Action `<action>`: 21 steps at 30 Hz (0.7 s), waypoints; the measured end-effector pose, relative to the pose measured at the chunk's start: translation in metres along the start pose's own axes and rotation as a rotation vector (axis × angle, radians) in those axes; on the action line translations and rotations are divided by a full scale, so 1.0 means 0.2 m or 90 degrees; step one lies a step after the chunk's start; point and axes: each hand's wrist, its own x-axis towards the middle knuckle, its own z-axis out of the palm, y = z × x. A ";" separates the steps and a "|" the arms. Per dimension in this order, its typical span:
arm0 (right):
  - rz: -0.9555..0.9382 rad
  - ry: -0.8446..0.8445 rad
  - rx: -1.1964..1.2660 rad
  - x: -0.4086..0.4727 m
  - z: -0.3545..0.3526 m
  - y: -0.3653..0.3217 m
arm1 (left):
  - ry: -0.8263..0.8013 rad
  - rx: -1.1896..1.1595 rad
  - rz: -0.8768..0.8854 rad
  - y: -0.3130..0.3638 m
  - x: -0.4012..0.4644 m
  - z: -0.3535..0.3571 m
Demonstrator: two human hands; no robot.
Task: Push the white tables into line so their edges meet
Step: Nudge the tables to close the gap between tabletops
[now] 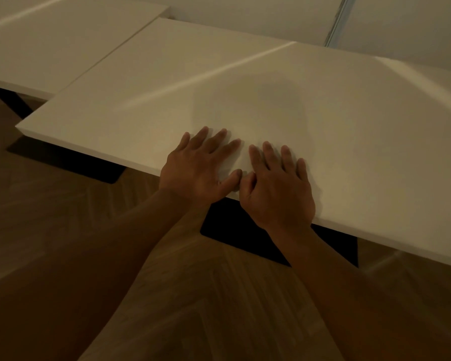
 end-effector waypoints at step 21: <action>0.004 -0.058 -0.020 0.03 0.03 -0.45 | 0.018 -0.027 0.056 -0.37 -0.09 -0.06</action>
